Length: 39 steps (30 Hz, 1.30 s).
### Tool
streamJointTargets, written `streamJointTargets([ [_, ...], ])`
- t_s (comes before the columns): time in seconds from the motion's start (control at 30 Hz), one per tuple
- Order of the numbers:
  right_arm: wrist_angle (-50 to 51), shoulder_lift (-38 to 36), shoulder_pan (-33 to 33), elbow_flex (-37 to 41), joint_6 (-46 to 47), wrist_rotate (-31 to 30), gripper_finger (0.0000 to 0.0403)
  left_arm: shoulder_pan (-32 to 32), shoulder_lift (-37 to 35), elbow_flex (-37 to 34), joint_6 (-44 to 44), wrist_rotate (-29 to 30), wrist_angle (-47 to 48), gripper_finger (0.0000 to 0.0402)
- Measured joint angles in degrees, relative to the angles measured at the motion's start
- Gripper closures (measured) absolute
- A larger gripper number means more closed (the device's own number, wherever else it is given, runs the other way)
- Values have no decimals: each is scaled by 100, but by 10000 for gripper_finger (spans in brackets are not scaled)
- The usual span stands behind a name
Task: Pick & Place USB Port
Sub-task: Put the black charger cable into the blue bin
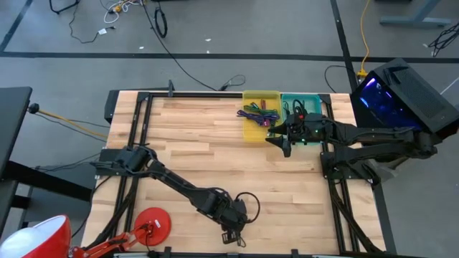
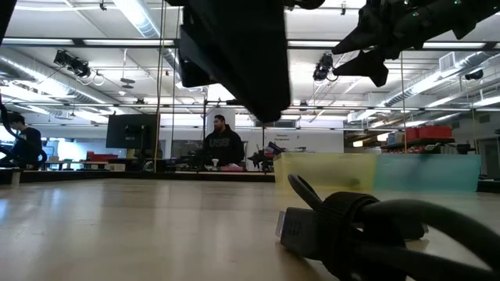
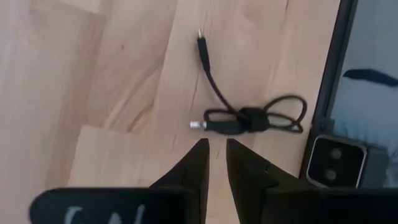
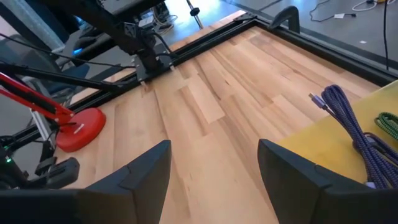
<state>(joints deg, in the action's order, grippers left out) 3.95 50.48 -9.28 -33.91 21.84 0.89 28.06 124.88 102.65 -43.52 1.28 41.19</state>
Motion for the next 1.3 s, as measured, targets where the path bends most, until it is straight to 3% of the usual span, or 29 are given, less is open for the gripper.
streamJointTargets([
  [0.47, -4, 0, 2, 0, -4, 17, 163, -8, 161, 3, -411, 134, -172, 253],
  [0.6, -4, 2, 11, 0, -24, 17, 163, -6, 338, 2, -402, -88, -297, 241],
  [1.17, -33, 2, 125, 0, -26, 0, 163, -36, 472, 4, -485, -145, -433, 245],
  [1.3, -40, 2, 125, 0, -27, 0, 163, -36, 504, 7, -490, -144, -474, 273],
])
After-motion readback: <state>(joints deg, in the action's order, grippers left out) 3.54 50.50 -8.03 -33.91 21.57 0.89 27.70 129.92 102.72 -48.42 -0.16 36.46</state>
